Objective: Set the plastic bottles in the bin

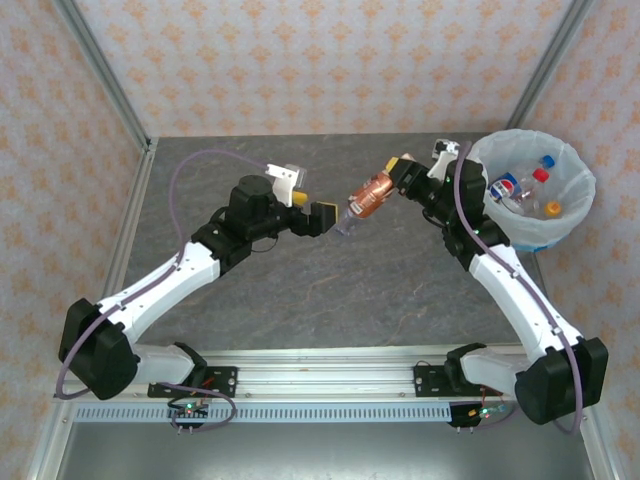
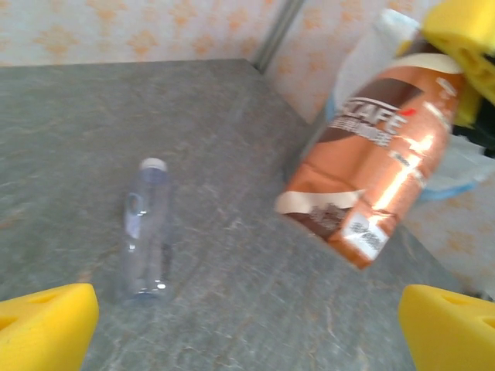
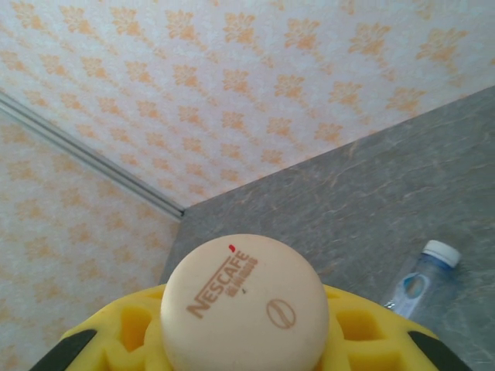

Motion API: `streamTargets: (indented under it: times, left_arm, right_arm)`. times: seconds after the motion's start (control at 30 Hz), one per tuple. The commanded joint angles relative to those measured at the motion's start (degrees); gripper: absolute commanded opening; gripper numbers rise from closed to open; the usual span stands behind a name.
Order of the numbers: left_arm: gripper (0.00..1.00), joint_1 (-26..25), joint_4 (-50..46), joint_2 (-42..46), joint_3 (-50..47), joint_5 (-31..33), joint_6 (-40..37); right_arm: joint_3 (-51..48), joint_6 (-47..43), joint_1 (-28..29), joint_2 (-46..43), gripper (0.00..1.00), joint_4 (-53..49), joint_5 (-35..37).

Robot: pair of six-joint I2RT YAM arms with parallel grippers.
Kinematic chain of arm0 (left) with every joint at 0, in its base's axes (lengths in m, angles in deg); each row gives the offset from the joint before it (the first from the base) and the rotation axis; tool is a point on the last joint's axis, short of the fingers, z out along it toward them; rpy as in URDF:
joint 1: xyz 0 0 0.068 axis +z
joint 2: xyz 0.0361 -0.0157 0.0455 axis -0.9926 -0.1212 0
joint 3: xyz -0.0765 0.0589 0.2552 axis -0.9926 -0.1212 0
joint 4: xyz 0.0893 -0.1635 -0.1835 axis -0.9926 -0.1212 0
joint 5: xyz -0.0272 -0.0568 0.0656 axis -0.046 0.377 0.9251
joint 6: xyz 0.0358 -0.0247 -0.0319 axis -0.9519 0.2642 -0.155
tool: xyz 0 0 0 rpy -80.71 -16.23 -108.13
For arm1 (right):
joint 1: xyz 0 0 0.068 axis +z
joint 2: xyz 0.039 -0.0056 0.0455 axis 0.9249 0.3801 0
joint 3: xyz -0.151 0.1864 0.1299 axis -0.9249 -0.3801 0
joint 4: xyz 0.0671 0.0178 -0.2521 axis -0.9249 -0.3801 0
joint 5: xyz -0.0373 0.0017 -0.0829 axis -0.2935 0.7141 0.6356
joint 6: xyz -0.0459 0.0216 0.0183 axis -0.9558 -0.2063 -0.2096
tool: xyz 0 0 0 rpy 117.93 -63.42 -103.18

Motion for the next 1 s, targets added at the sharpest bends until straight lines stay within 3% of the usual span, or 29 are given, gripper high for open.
streamTargets:
  times: [0.0, 0.57, 0.77, 0.97]
  left_arm:
    - [1.00, -0.07, 0.91, 1.89, -0.85, 11.12, 1.61]
    - [1.00, -0.18, 2.17, -0.40, -2.89, 20.27, 6.80]
    - [1.00, -0.16, -5.84, -1.18, 0.34, 24.29, 4.08]
    - [1.00, -0.16, -3.80, -0.17, -1.90, 25.99, 4.31]
  right_arm:
    - [1.56, -3.85, -0.15, -2.06, 0.00, -2.61, 5.05]
    - [3.59, -11.39, -0.14, -10.64, 0.00, -8.40, 16.86]
    - [5.72, -13.76, -0.17, -14.48, 0.00, -10.40, 19.89]
    - [9.49, -19.24, -0.14, -18.07, 0.00, -14.92, 28.45]
